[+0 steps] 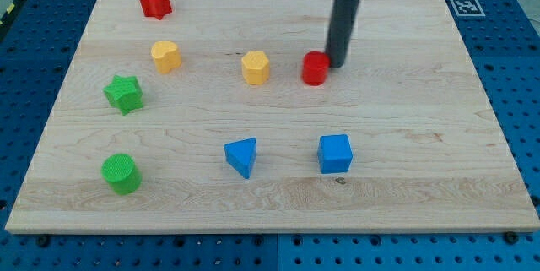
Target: Place the arm top right to the blue cube
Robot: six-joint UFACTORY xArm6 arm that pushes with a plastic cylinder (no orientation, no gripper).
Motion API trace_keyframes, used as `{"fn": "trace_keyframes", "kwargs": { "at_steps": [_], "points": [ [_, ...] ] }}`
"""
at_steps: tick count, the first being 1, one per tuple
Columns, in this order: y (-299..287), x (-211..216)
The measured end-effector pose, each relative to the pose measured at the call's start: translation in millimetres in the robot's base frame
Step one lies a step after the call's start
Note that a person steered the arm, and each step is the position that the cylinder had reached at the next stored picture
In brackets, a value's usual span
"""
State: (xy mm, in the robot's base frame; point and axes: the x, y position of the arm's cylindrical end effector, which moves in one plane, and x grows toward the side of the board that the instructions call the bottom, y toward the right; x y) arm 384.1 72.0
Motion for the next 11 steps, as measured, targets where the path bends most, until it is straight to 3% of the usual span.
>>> {"fn": "trace_keyframes", "kwargs": {
  "at_steps": [1,2,3,6,9,11],
  "points": [
    [-25.5,0.1],
    [-19.0,0.1],
    [35.0,14.7],
    [38.3,21.3],
    [69.4,56.8],
    [87.2,102.7]
  ]
}}
